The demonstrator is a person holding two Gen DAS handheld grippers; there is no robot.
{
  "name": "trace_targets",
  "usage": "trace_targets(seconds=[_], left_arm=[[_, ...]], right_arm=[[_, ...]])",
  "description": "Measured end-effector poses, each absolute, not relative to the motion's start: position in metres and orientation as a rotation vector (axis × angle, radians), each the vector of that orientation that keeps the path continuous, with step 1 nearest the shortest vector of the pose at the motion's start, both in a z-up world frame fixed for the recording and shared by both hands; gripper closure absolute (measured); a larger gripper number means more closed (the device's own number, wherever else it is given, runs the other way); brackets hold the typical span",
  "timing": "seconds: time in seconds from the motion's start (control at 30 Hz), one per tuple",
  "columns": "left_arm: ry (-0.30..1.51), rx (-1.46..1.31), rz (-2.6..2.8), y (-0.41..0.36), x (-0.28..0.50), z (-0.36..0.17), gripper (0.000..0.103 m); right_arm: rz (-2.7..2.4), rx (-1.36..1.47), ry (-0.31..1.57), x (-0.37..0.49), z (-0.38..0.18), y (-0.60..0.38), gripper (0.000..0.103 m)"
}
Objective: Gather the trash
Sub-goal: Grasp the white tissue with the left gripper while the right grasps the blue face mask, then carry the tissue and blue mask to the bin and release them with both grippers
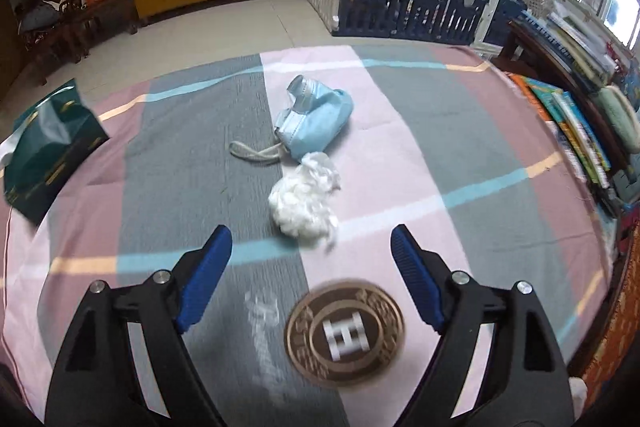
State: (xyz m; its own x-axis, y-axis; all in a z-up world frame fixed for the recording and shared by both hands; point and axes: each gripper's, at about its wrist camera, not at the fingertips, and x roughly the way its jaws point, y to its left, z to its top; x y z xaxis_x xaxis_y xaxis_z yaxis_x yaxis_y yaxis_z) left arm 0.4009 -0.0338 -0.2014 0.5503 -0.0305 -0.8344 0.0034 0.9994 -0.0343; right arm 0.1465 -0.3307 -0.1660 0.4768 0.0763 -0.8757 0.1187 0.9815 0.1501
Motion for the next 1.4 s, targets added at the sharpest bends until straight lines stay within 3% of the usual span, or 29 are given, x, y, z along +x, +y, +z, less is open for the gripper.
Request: trace_targets(seconds=[0.07, 0.23, 0.3, 0.7, 1.03, 1.1, 1.4], left_arm=[[0.999, -0.017, -0.002, -0.034, 0.416, -0.214, 0.025], [1.036, 0.061, -0.013, -0.037, 0.436, -0.24, 0.079], [1.007, 0.047, -0.019, -0.031, 0.431, -0.236, 0.083], [0.801, -0.129, 0.107, 0.071, 0.262, -0.162, 0.084], [0.788, -0.187, 0.094, 0.1, 0.252, -0.172, 0.084], [0.766, -0.195, 0.093, 0.103, 0.249, -0.169, 0.084], [0.747, -0.151, 0.125, 0.083, 0.234, -0.164, 0.084]], right_arm=[[-0.024, 0.214, 1.073, 0.153, -0.165, -0.332, 0.038], [0.003, 0.259, 1.075, 0.18, -0.17, -0.325, 0.038], [0.019, 0.279, 1.07, 0.195, -0.17, -0.316, 0.038], [0.221, 0.319, 1.007, 0.382, -0.186, -0.171, 0.034], [0.1, 0.163, 1.068, 0.502, -0.229, -0.066, 0.035], [0.065, 0.104, 1.075, 0.503, -0.235, -0.062, 0.083], [0.253, 0.034, 0.959, 0.36, -0.166, -0.093, 0.087]])
